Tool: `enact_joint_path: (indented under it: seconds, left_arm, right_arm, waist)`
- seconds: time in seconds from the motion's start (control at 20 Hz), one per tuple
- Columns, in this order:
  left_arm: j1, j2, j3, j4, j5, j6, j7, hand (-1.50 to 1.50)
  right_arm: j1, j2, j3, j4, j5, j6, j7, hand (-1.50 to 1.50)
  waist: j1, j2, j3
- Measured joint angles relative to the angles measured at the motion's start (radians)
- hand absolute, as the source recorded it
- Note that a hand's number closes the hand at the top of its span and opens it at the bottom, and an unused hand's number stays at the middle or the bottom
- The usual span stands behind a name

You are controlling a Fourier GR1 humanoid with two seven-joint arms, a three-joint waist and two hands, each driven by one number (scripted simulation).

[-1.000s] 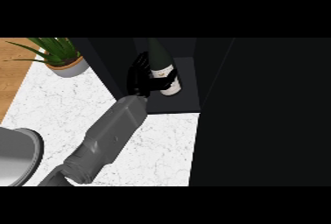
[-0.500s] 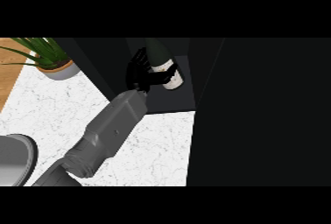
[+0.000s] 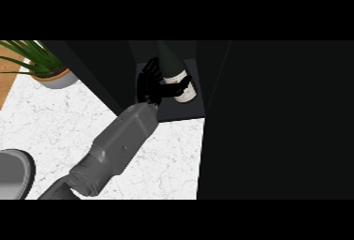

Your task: Pick up the wine, place it into the cabinet and close the cabinet

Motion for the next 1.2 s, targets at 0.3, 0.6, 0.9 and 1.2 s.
enact_joint_path:
  seconds: [0.3,0.6,0.9,1.2]
  left_arm:
    - [0.038,0.0,-0.07,-0.054,0.047,0.029,-0.021,1.5]
    - [0.044,0.0,-0.093,-0.089,0.126,0.063,-0.059,-1.5]
    - [0.04,0.0,-0.109,-0.107,0.207,0.094,-0.106,-1.5]
    - [0.02,0.0,-0.137,-0.089,0.26,0.116,-0.119,-1.5]
  right_arm:
    - [-0.022,0.002,-0.002,0.014,-0.007,-0.003,0.003,-1.5]
    - [-0.029,0.006,0.012,0.017,-0.007,-0.002,0.008,-1.5]
    - [-0.019,0.0,0.006,0.019,-0.013,0.01,-0.007,-1.5]
    - [-0.029,0.009,0.015,0.014,-0.002,-0.005,0.003,-1.5]
  waist:
    - [-0.014,0.002,0.0]
    - [-0.024,0.004,-0.001]
    - [-0.03,0.005,0.0]
    - [-0.029,0.006,0.0]
